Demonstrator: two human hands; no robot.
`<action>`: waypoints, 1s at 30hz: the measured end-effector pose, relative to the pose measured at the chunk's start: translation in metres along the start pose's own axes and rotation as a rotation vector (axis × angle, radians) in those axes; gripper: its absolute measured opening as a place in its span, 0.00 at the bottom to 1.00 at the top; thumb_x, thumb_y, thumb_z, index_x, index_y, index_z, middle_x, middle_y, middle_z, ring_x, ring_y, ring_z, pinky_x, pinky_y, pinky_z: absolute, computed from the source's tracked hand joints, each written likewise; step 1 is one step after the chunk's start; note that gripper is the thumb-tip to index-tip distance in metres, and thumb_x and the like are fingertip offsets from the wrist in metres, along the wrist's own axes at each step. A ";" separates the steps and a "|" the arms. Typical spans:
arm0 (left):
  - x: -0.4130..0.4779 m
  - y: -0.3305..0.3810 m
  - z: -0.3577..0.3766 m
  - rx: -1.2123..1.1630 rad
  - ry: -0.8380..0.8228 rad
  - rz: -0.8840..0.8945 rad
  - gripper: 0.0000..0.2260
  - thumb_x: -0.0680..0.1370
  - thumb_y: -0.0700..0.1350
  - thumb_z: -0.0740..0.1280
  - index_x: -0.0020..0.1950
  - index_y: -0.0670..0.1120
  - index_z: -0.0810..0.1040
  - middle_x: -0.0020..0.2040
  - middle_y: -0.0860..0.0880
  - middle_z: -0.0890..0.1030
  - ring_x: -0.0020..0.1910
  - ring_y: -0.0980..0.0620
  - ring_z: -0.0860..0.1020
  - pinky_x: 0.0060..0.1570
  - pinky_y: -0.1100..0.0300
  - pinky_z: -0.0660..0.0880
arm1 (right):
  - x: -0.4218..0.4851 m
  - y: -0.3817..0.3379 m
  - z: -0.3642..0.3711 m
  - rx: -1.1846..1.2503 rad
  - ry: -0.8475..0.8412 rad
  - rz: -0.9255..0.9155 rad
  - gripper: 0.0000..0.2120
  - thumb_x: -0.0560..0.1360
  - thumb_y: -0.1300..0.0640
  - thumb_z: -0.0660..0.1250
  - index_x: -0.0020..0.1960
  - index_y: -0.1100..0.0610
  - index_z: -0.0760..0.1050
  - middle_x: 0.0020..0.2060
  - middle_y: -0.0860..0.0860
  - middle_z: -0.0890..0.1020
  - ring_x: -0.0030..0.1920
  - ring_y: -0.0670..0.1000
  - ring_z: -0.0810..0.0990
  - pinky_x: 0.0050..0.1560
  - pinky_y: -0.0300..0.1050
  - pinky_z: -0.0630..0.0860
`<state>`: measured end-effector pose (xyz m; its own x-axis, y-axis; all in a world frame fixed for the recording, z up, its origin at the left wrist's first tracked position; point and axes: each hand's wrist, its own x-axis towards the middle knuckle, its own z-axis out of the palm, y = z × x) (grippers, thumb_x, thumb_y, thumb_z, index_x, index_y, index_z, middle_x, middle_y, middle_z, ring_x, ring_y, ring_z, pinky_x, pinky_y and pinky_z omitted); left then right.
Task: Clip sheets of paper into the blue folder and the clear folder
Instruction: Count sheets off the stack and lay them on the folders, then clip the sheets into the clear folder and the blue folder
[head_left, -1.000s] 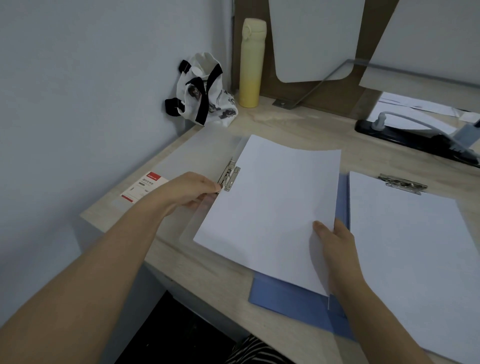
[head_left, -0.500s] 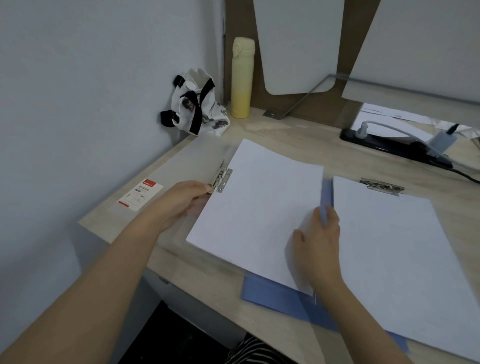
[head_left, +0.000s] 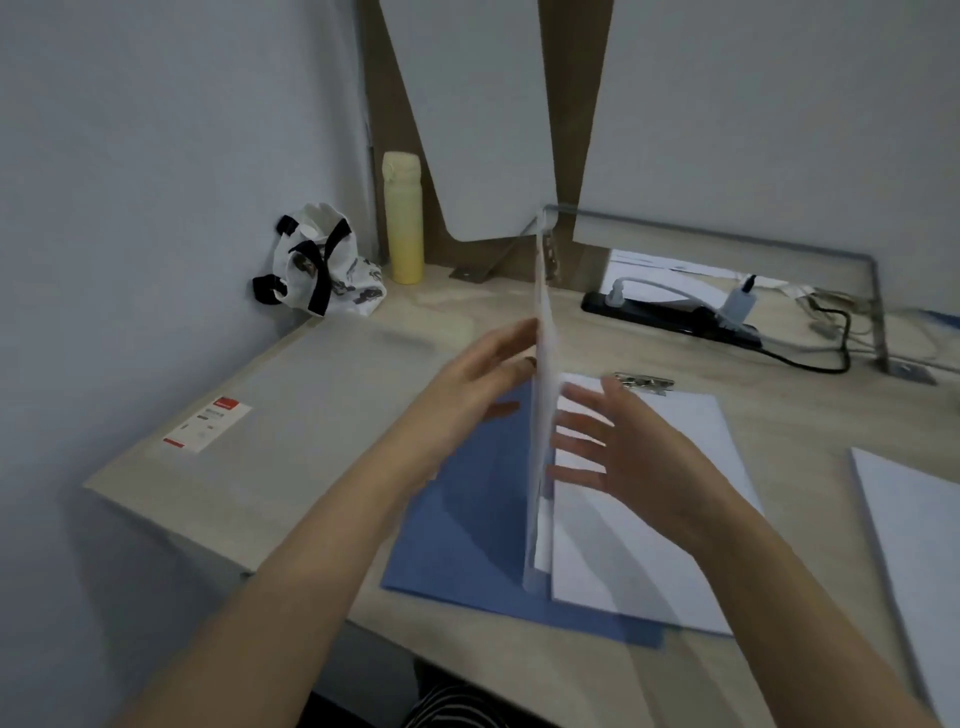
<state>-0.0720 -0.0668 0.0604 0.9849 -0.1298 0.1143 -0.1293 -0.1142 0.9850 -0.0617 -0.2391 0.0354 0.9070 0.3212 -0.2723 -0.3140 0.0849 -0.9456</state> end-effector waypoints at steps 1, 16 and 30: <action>0.003 -0.003 0.013 0.015 -0.033 0.002 0.17 0.80 0.44 0.59 0.69 0.53 0.69 0.63 0.57 0.75 0.57 0.66 0.74 0.53 0.70 0.74 | -0.009 -0.006 -0.012 0.087 -0.012 -0.033 0.26 0.75 0.40 0.56 0.66 0.54 0.71 0.61 0.54 0.79 0.59 0.55 0.79 0.58 0.56 0.76; -0.002 -0.109 0.039 0.957 0.138 -0.319 0.23 0.79 0.48 0.60 0.73 0.46 0.61 0.76 0.42 0.58 0.76 0.43 0.53 0.72 0.52 0.55 | -0.056 0.033 -0.143 -0.294 0.551 0.181 0.05 0.76 0.60 0.62 0.47 0.61 0.74 0.40 0.58 0.77 0.36 0.54 0.74 0.35 0.45 0.68; -0.012 -0.099 0.002 0.037 0.209 -0.531 0.08 0.78 0.37 0.60 0.52 0.42 0.76 0.44 0.47 0.81 0.40 0.48 0.80 0.36 0.58 0.74 | -0.023 0.047 -0.136 -0.345 0.527 0.328 0.09 0.72 0.57 0.69 0.45 0.63 0.73 0.35 0.56 0.72 0.31 0.54 0.69 0.28 0.42 0.66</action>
<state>-0.0712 -0.0562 -0.0391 0.9174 0.1515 -0.3681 0.3890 -0.1453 0.9097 -0.0591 -0.3711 -0.0265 0.8232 -0.2279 -0.5200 -0.5665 -0.2699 -0.7786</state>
